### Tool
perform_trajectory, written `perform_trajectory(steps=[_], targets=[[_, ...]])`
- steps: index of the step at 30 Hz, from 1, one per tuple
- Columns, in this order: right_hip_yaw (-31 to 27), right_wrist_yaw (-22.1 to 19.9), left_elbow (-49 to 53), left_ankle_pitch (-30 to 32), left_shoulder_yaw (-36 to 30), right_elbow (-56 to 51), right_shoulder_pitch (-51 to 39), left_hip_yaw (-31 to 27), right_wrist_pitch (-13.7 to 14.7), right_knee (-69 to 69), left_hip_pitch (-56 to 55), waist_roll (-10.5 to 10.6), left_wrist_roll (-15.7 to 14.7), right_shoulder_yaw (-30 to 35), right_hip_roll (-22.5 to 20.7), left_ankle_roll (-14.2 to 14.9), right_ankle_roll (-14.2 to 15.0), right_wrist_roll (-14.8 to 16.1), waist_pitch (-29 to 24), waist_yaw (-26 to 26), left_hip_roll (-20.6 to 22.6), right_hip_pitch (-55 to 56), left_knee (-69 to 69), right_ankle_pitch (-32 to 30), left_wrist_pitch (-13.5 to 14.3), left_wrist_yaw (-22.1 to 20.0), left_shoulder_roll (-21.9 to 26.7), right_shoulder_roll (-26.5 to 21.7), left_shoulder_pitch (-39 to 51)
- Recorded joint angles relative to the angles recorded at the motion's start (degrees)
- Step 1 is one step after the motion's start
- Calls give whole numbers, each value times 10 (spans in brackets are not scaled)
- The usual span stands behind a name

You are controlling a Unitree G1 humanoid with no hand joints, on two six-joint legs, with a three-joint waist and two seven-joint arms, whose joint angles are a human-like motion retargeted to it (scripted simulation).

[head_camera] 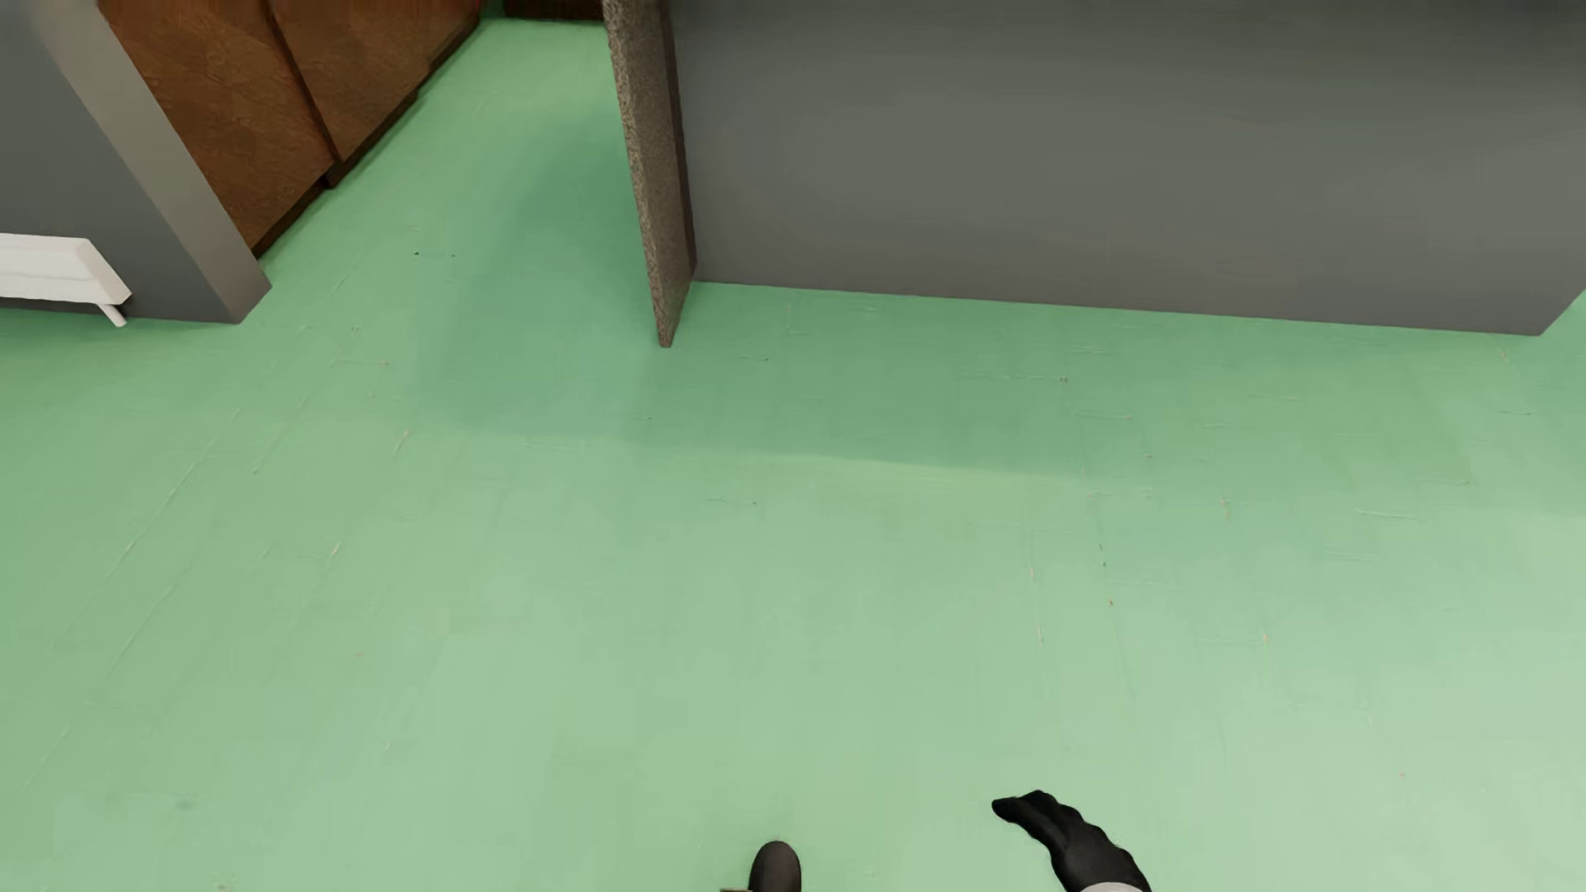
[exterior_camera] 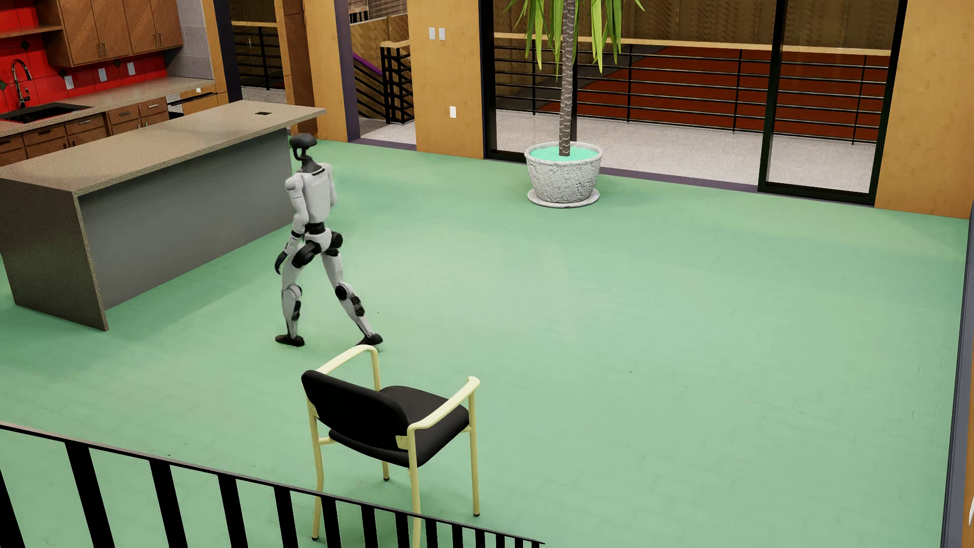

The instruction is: Go to the counter

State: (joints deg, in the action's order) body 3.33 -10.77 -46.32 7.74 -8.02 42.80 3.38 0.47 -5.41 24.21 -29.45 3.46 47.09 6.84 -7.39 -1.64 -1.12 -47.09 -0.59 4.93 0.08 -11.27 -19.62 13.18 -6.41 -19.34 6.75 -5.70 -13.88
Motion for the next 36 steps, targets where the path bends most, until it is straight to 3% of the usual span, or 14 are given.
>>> perform_trajectory(steps=[2,5,6,9,12,14,18,20,22,26,29,32,34,36], targets=[[-10,10,-43,-24,-2,17,34,18,-14,108,25,-20,10,-15,33,-11,59,21,3,1,21,23,-33,-108,-1,4,-15,3,-2],[0,68,-83,-82,-23,16,59,51,17,369,76,-49,40,59,114,-26,151,-24,-2,1,54,159,-46,-302,14,10,-24,-56,25],[0,74,-87,-100,-31,1,69,57,23,428,92,-57,47,65,137,-28,152,-27,-5,-1,66,209,-50,-304,19,10,-25,-71,41],[7,40,-93,-151,-49,-40,111,49,-10,462,147,-73,61,1,176,-35,119,33,-14,-15,98,329,-59,-150,34,9,-26,-60,99],[28,19,-64,-193,-51,-59,134,20,-39,290,203,-78,47,-39,194,-40,67,59,-18,-34,116,394,-58,-55,54,3,-32,-39,153],[54,36,-36,-210,-65,-49,133,1,-39,121,242,-78,40,-28,194,-40,55,44,-16,-42,122,409,-42,-64,69,-1,-30,-38,177],[55,60,-5,-232,-91,-38,130,-29,-35,-128,319,-74,22,-29,164,-38,130,14,-10,-49,125,404,-11,-86,80,-5,-35,-32,200],[58,57,-10,-230,-99,-35,129,-40,-36,-97,354,-71,18,-39,156,-33,80,14,-5,-52,116,400,-14,-137,73,-6,-36,-20,195],[70,57,-31,-201,-99,-23,125,-46,-42,-57,381,-62,16,-46,147,-31,44,9,3,-56,98,384,-34,-195,58,-3,-35,-8,177],[110,55,-92,-22,-112,-2,104,-36,-46,-37,321,-30,32,-58,97,12,4,5,12,-64,32,322,-231,-137,16,63,-13,20,136],[152,42,-87,102,-145,2,91,-6,-20,-27,193,-3,59,-53,56,117,-12,5,8,-67,-65,281,-454,-89,32,108,40,28,124],[163,27,-44,-50,-77,26,53,-21,-17,-19,87,16,6,-56,17,93,-20,-6,2,-59,-72,237,-512,-49,9,79,54,33,83],[151,24,-17,-149,-31,24,33,-17,-12,-18,43,20,-33,-54,1,75,-22,-12,-1,-48,-79,210,-433,-28,-8,54,44,36,61],[128,27,-6,-178,-23,5,22,-20,6,-34,24,21,-35,-34,-9,37,-21,-12,0,-33,-70,183,-275,-20,-12,47,40,28,51]])
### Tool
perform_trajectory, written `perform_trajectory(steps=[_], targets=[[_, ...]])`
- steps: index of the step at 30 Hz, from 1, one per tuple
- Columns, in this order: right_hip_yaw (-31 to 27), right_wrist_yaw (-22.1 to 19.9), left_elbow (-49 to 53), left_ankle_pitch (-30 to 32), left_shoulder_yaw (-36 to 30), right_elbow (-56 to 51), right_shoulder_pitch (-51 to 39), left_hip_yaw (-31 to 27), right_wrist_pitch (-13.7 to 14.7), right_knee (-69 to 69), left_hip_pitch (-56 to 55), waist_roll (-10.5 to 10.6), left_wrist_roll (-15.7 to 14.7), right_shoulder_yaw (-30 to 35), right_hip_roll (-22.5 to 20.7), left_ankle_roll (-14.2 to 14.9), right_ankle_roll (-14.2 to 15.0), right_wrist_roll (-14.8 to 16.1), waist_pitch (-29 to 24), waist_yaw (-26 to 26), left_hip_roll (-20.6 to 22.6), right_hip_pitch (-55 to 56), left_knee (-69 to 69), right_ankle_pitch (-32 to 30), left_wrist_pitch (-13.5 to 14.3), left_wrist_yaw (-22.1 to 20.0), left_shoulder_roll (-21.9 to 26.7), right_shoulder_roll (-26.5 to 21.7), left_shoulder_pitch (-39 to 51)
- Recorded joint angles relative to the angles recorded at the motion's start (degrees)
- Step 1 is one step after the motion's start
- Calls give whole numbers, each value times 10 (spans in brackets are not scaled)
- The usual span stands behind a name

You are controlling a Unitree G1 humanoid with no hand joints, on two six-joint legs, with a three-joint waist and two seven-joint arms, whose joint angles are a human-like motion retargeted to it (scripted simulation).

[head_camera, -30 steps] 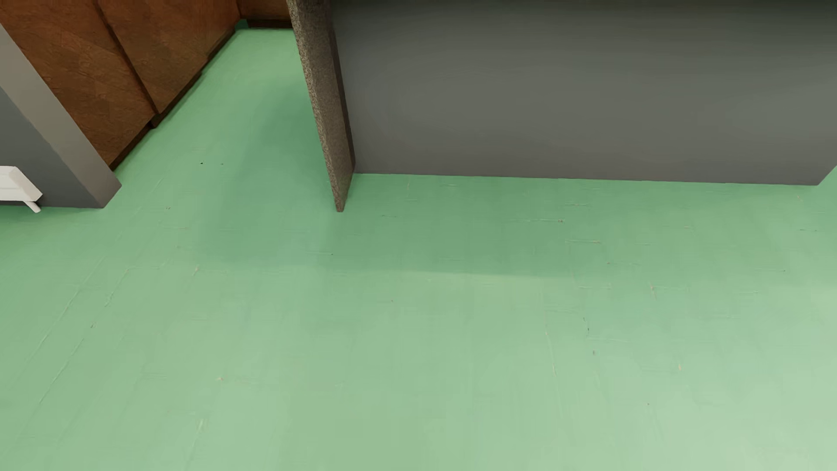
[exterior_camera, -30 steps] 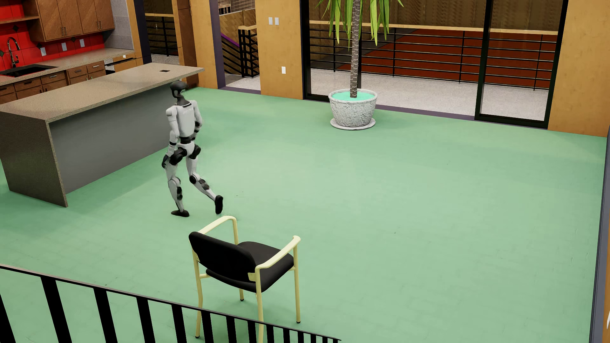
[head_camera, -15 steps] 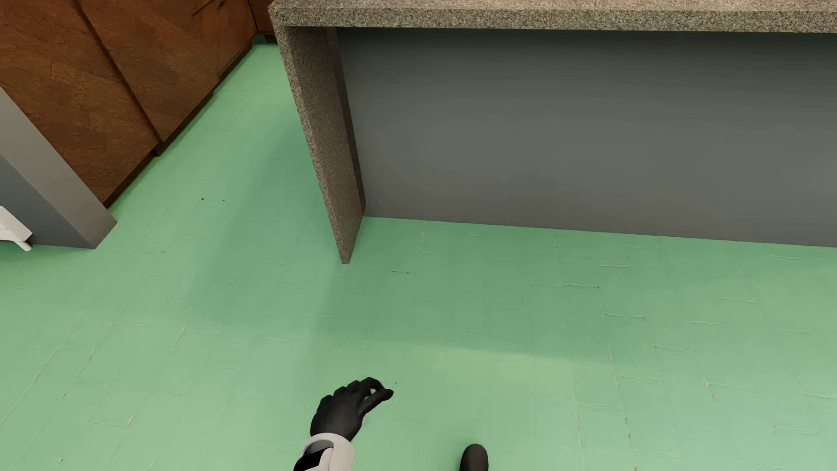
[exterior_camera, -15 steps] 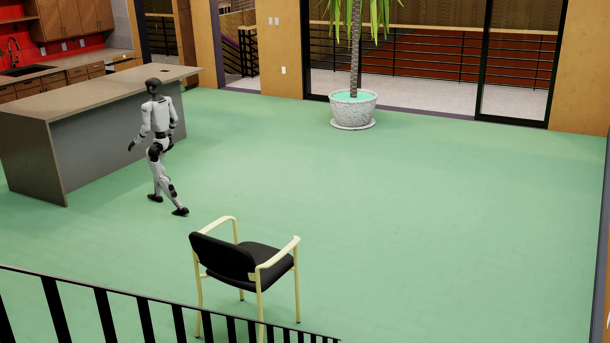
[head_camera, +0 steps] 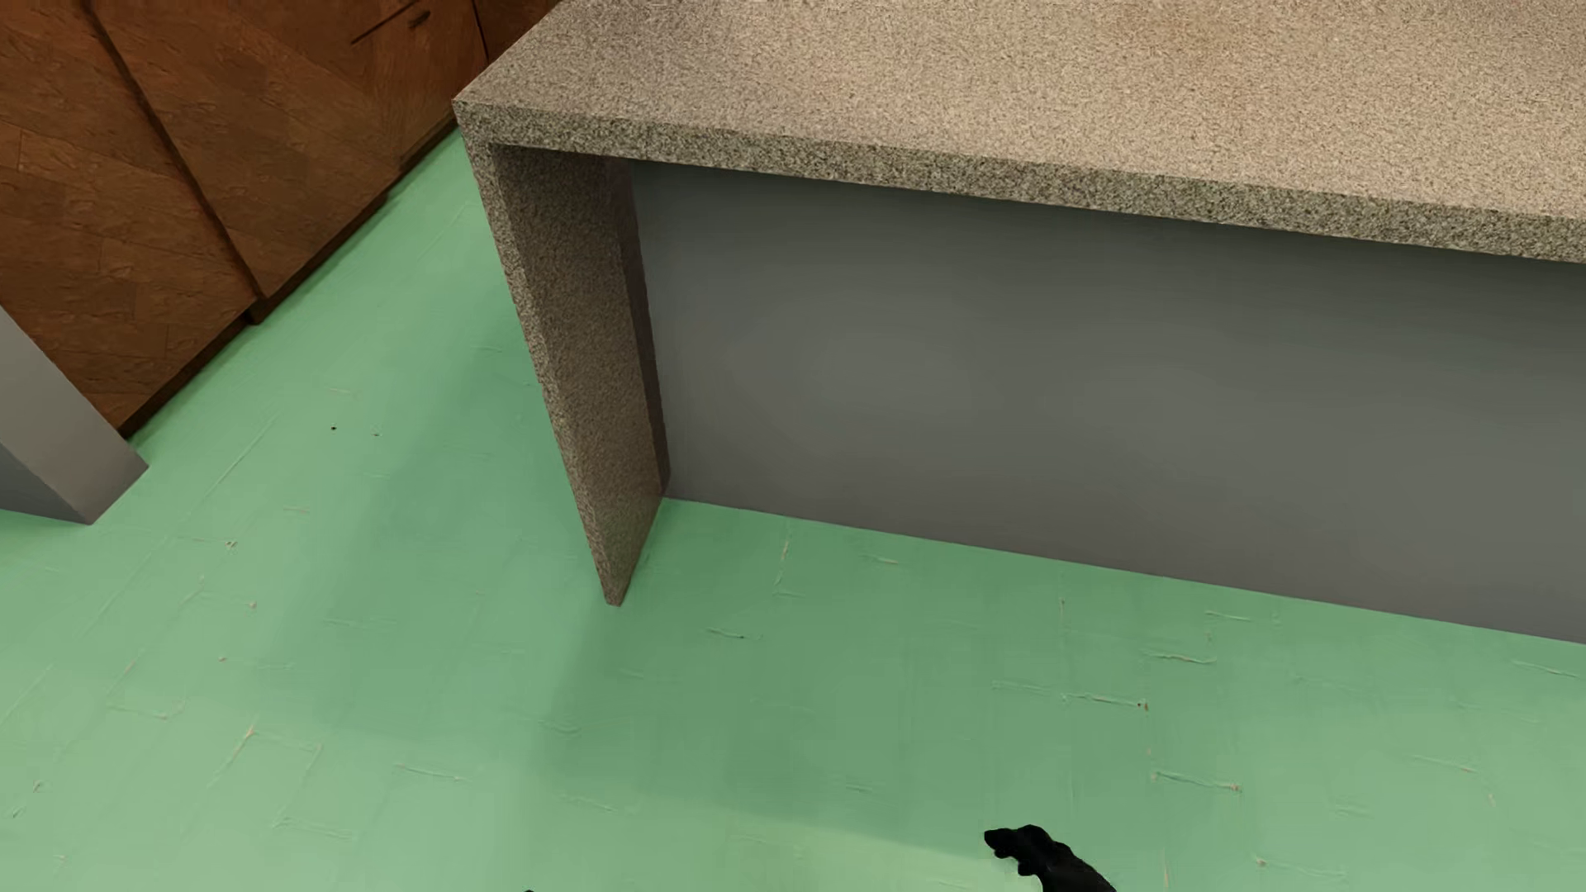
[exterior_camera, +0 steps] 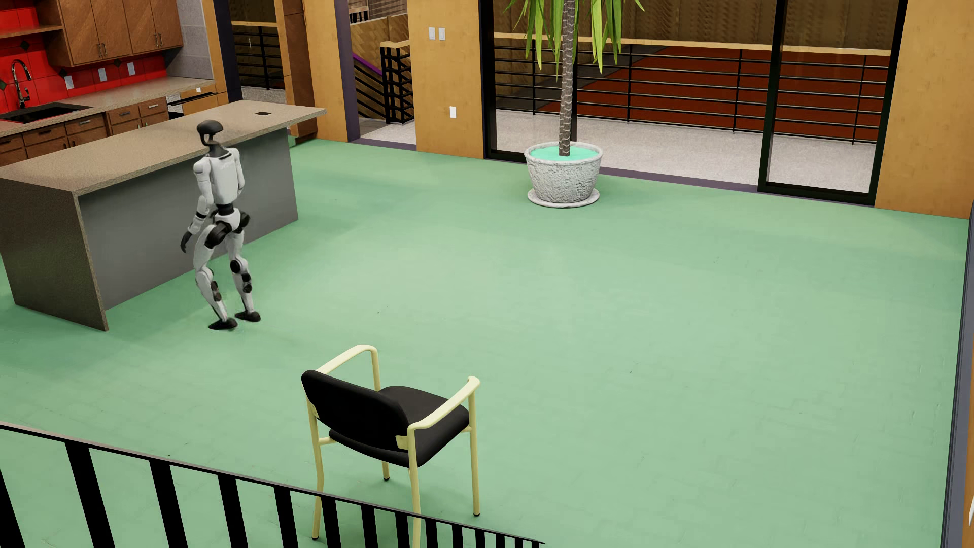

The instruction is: Go to the counter

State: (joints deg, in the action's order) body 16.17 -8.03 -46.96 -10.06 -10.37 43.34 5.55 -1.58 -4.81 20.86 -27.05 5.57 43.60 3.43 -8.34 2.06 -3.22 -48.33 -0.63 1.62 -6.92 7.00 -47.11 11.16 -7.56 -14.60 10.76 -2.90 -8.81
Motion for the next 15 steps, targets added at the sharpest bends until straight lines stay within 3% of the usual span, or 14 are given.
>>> perform_trajectory(steps=[1,2,3,4,8,11,13,15], targets=[[-15,4,1,12,-2,-9,-4,-24,8,-16,1,-1,5,12,-3,3,1,1,1,7,20,-15,99,-2,1,1,-3,-6,-4],[-32,8,-1,69,-3,-16,-9,-84,13,-29,9,-4,10,24,-6,8,3,3,2,15,53,-30,188,-5,2,2,-7,-12,-8],[-48,11,-3,140,-2,-19,-12,-140,14,-32,21,-6,14,33,-10,18,4,6,2,21,76,-43,239,-4,2,2,-10,-14,-13],[-61,12,-7,146,-2,-18,-15,-154,10,-28,28,-7,19,40,-13,10,7,8,0,24,80,-54,233,0,1,3,-13,-14,-17],[-118,0,-36,121,-6,12,-20,-89,-24,-23,86,-17,35,35,-7,-19,46,15,6,24,54,-87,260,-33,-8,35,-35,-3,-20],[-154,8,-45,118,-38,18,3,-56,-19,-8,120,-26,67,39,8,-31,85,18,12,21,56,-89,291,-62,8,88,-33,-6,14],[-164,20,-28,108,-36,26,19,-44,-17,-2,133,-31,72,60,18,-37,102,11,13,23,62,-95,294,-70,16,79,-30,-14,37],[-172,36,-8,99,-9,47,30,-37,-33,-3,143,-37,50,74,27,-42,114,2,15,25,69,-104,294,-76,16,56,-40,-22,54]])
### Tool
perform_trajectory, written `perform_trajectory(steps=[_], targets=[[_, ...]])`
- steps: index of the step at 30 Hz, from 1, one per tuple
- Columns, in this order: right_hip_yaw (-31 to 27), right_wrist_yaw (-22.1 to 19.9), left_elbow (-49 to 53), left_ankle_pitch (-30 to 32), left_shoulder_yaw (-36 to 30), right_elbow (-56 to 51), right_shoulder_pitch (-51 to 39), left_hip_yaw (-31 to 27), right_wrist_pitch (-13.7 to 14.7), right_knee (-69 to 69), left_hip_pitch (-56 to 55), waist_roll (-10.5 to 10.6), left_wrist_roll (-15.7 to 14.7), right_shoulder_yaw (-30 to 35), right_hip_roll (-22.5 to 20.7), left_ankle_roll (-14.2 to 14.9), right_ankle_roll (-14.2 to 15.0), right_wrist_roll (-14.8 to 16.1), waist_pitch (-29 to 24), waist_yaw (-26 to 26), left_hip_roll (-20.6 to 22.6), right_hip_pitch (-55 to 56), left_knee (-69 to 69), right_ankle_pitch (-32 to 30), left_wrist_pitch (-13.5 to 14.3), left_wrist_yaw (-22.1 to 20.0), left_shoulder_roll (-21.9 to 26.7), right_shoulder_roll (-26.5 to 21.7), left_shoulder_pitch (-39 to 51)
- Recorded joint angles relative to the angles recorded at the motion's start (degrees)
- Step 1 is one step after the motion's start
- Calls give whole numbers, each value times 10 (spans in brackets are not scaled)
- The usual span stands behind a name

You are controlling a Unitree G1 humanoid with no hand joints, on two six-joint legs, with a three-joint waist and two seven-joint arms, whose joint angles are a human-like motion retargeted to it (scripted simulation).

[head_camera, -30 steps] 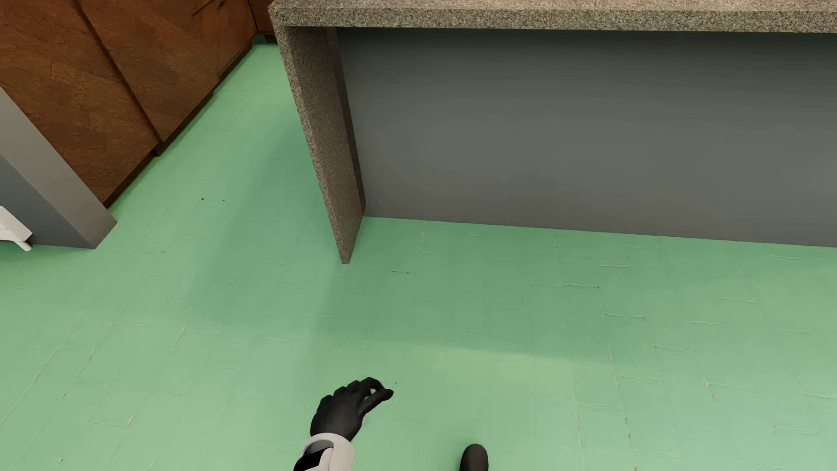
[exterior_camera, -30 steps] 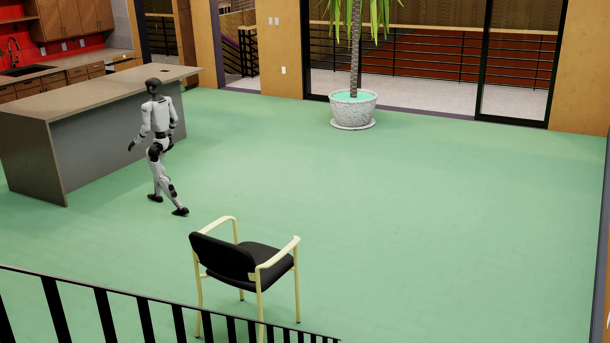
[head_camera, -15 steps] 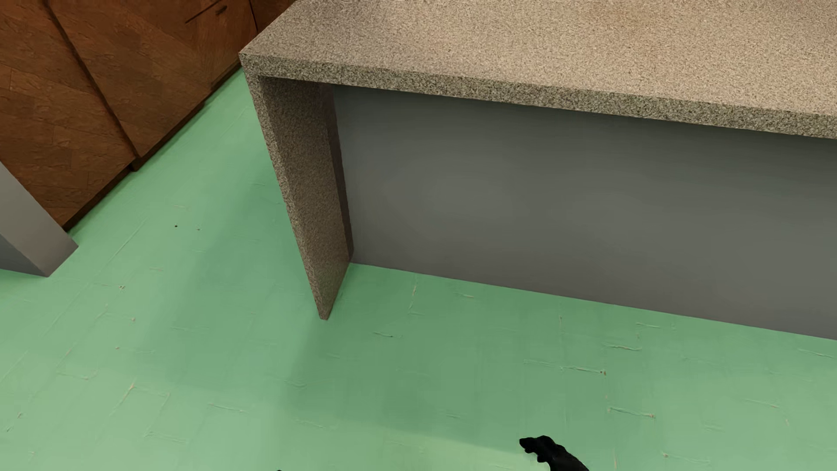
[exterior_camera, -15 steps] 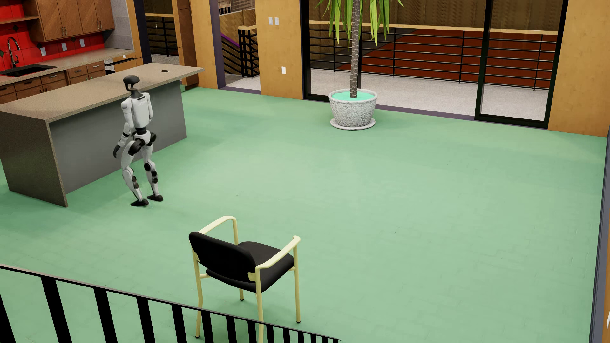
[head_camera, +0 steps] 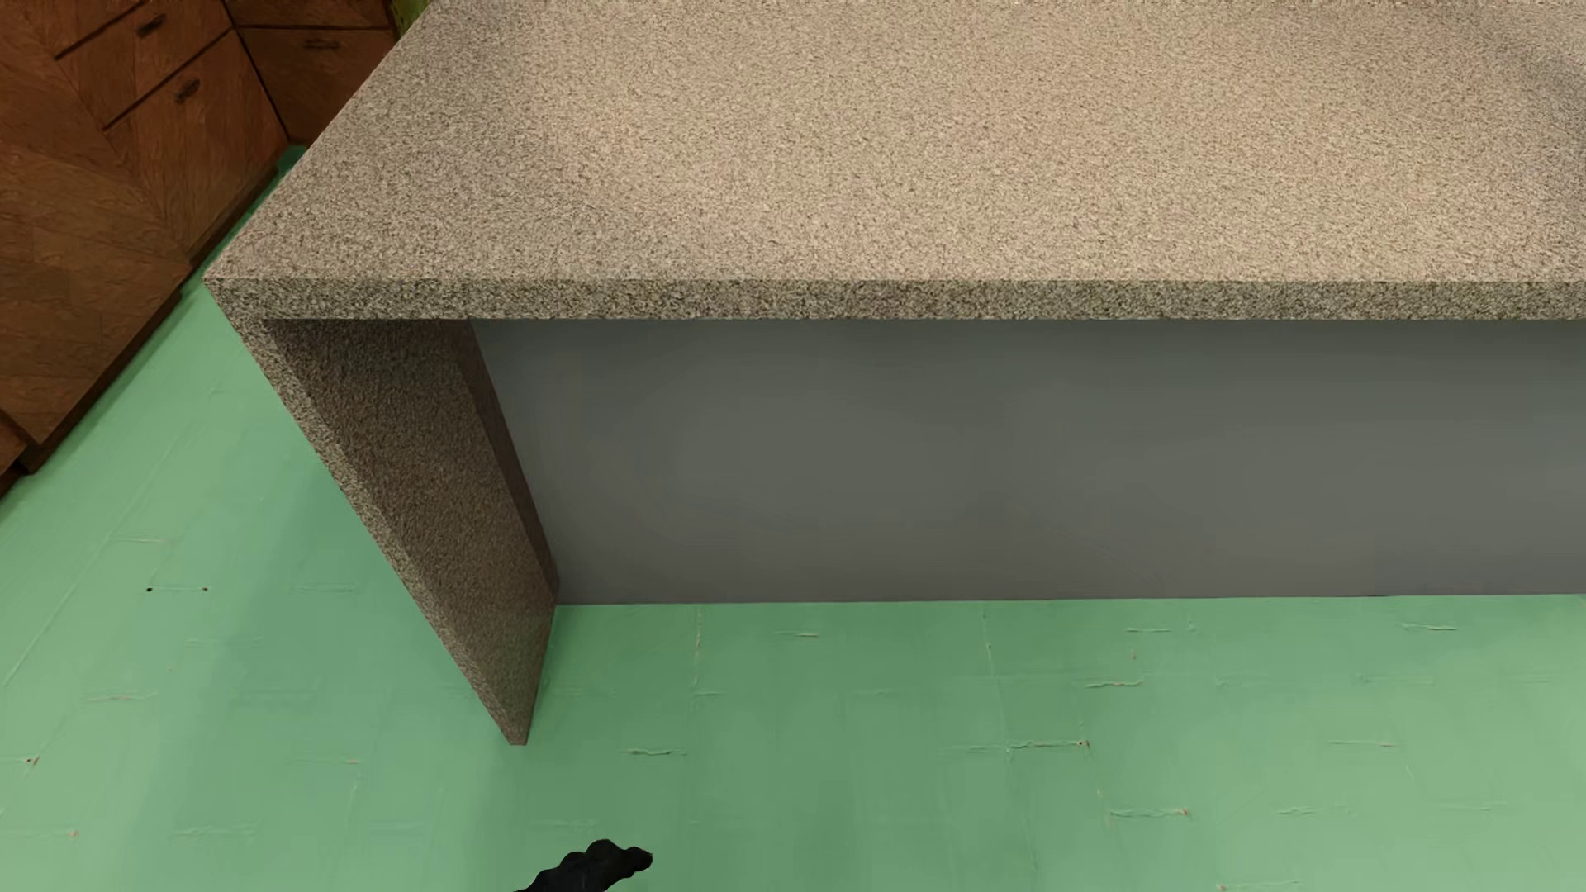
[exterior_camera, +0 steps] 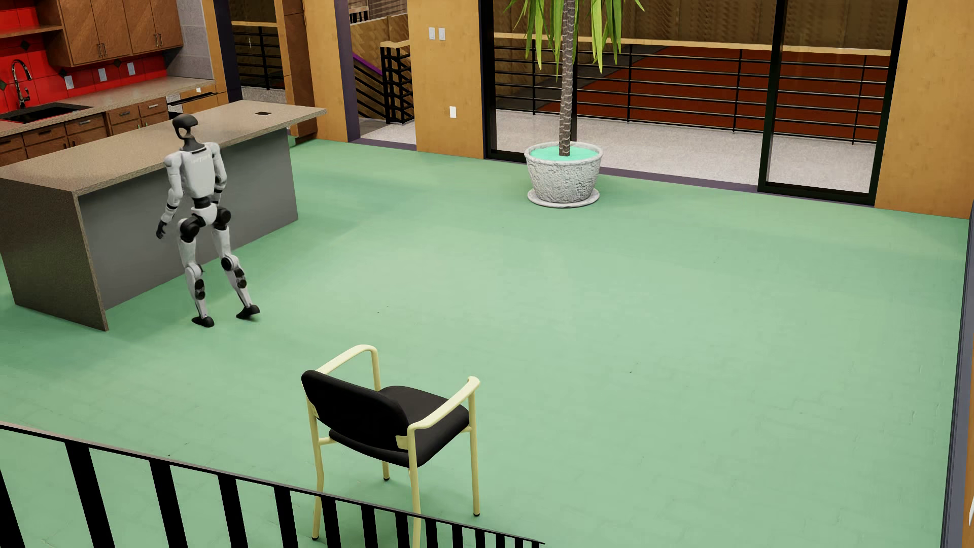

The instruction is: Go to the counter

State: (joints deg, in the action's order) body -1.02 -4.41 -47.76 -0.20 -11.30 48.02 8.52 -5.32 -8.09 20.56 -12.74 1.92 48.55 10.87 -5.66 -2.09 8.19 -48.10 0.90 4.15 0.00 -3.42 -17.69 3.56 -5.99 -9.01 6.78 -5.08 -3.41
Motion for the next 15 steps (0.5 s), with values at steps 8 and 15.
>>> perform_trajectory(steps=[8,15], targets=[[-20,-7,14,-34,-30,1,-2,10,-6,30,27,-14,-11,-6,22,-8,9,6,9,2,24,-3,7,-21,10,-11,-10,-5,41],[-14,-17,-74,-53,-44,-50,-20,6,6,87,28,-23,6,3,40,-18,11,23,13,3,46,22,1,-31,-15,-11,-21,-3,29]])
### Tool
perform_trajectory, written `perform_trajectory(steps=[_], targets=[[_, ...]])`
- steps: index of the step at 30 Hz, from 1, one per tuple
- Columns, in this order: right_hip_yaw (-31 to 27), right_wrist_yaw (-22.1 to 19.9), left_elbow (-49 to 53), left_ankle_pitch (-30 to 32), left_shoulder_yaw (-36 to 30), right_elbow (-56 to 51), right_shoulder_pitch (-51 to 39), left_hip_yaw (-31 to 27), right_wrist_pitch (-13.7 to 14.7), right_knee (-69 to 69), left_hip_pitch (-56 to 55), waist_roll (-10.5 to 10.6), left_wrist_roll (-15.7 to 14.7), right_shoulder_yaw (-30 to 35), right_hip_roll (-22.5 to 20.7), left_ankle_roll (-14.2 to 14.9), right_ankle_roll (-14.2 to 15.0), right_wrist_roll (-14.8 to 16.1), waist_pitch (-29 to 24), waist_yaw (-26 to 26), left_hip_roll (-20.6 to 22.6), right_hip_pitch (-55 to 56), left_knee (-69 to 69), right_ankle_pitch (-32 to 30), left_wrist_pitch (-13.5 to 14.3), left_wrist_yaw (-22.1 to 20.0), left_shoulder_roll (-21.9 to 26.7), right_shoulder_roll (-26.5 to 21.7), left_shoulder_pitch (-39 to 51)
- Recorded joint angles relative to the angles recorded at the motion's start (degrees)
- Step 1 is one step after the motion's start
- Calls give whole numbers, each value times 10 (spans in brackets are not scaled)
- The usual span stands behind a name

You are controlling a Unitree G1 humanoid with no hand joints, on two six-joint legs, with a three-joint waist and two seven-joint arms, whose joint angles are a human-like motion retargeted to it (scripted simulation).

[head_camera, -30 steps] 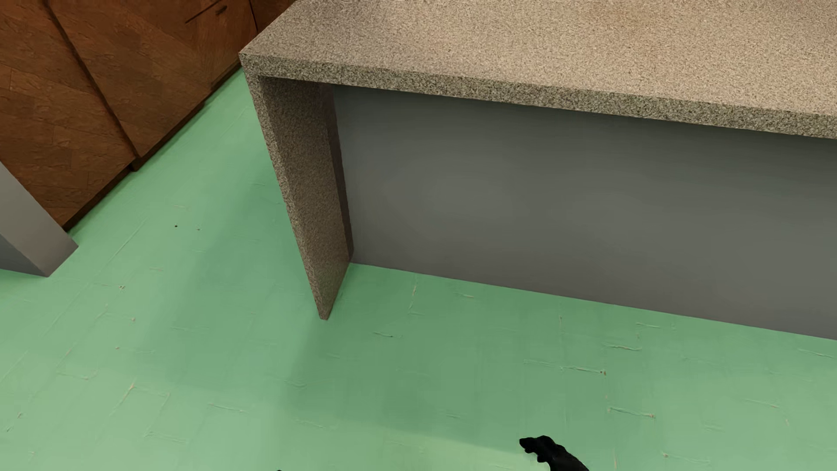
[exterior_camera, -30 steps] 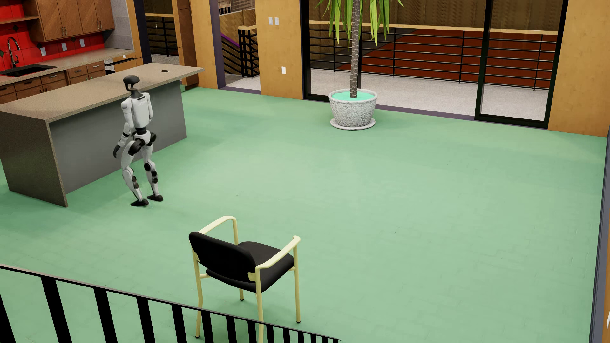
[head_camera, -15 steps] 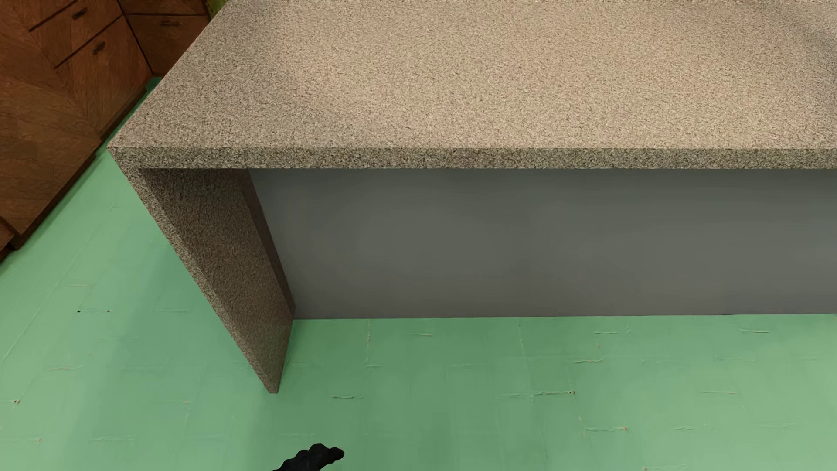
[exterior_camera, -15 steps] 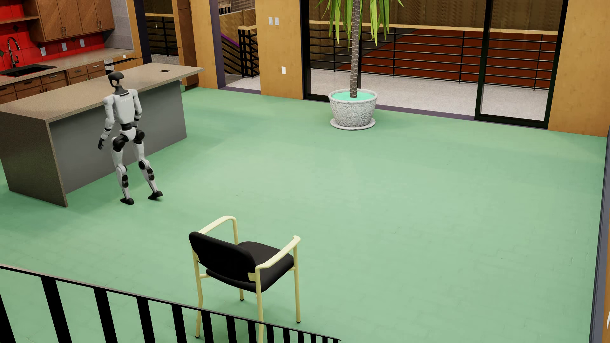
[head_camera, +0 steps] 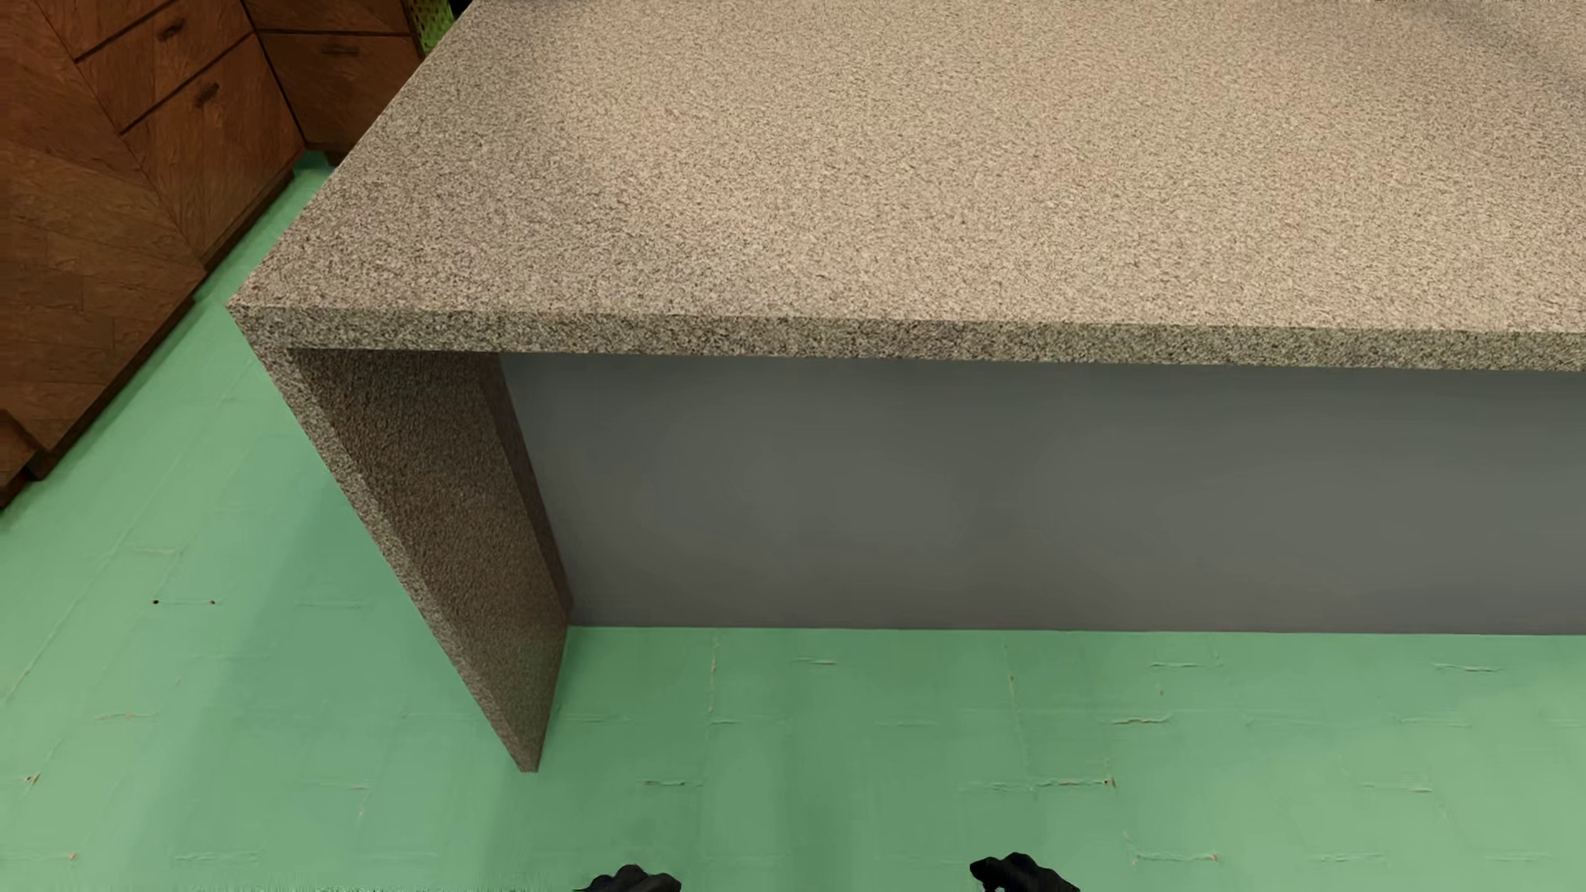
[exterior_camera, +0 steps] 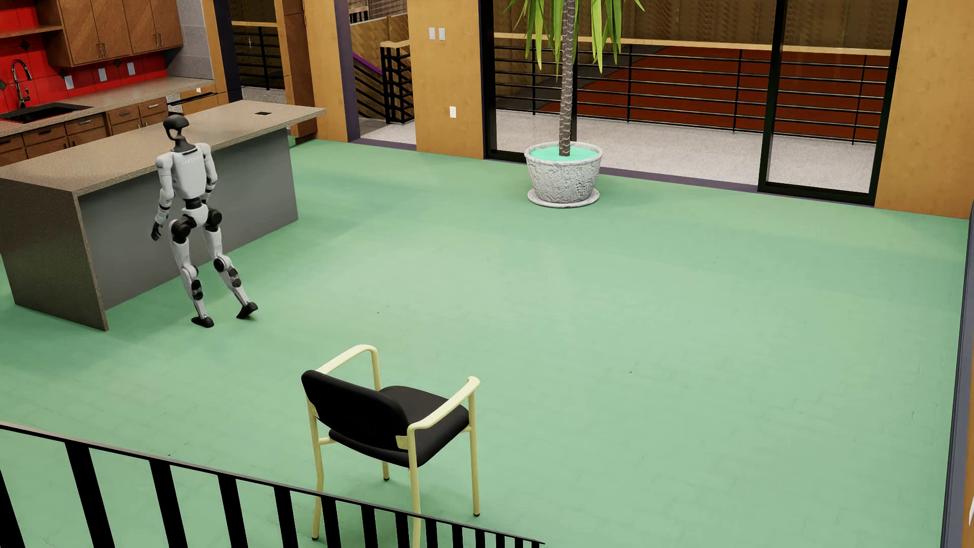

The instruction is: Go to the counter

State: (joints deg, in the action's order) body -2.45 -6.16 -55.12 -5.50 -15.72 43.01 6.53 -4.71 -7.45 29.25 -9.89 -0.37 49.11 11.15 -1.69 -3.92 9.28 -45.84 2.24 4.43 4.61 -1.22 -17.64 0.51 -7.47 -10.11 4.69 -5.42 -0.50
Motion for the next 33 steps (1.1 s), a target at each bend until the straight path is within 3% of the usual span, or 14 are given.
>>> perform_trajectory(steps=[13,17,23,29,33], targets=[[12,16,-1,-23,32,36,-3,1,-6,139,-11,-20,4,-11,32,-5,31,-11,1,6,33,73,-24,-24,-12,1,8,-26,-38],[33,9,2,-27,34,14,6,8,-1,183,-18,-26,8,-22,52,0,44,-7,-3,2,35,101,-30,24,4,-1,9,-25,-27],[103,10,13,-17,30,9,10,-3,-5,40,-14,-31,11,-18,97,8,-35,-8,-4,-6,31,99,-10,131,14,-4,7,-15,6],[-14,7,18,-12,20,2,8,-17,-7,-1,-18,-27,7,-26,52,20,-16,-12,-12,-13,28,147,-7,130,17,-4,0,-18,20],[19,8,13,-5,22,12,8,-33,-7,-79,-10,-23,1,-25,42,31,-61,-12,-10,-11,16,103,4,120,11,-9,2,-13,8]])
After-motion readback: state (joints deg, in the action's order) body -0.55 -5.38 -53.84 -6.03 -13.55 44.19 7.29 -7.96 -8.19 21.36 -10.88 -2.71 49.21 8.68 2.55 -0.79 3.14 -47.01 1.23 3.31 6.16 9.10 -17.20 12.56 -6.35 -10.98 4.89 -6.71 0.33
